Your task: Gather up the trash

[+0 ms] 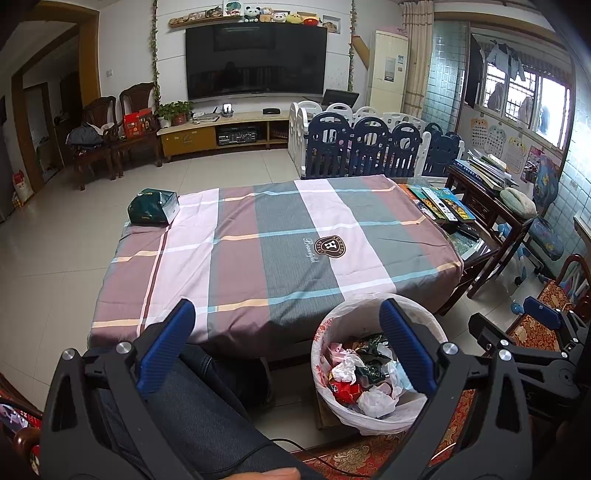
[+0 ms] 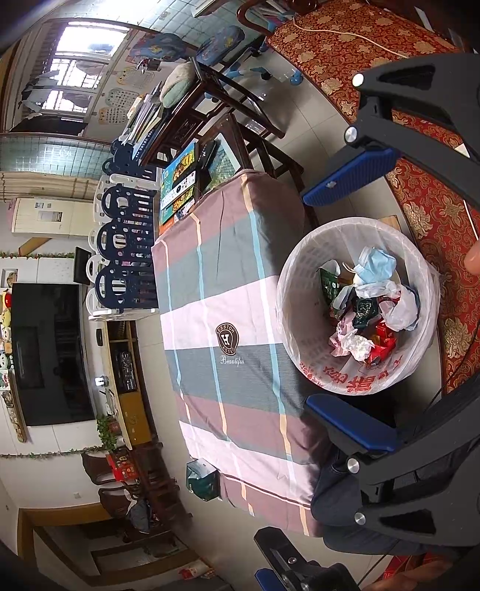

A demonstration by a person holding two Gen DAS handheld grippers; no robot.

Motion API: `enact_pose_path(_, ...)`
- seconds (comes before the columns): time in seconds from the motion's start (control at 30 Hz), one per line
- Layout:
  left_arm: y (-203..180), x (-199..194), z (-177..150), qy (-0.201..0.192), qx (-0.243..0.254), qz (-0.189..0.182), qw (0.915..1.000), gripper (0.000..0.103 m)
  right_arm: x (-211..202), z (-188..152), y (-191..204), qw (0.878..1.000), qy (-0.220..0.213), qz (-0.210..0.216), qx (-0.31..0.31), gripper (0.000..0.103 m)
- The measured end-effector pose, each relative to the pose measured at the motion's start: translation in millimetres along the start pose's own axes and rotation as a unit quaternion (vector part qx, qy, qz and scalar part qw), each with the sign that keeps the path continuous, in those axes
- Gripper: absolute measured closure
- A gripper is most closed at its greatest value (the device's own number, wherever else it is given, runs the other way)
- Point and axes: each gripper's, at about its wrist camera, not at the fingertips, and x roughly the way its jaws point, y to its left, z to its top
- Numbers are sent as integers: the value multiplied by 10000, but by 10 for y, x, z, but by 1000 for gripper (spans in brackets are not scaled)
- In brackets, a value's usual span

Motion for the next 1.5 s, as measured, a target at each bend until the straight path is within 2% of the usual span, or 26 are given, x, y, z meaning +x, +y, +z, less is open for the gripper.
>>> enact_pose_path(1.5,-24,14,-41,75,-8,12,10000,4,53,-35,7,10000,43,3,14,4)
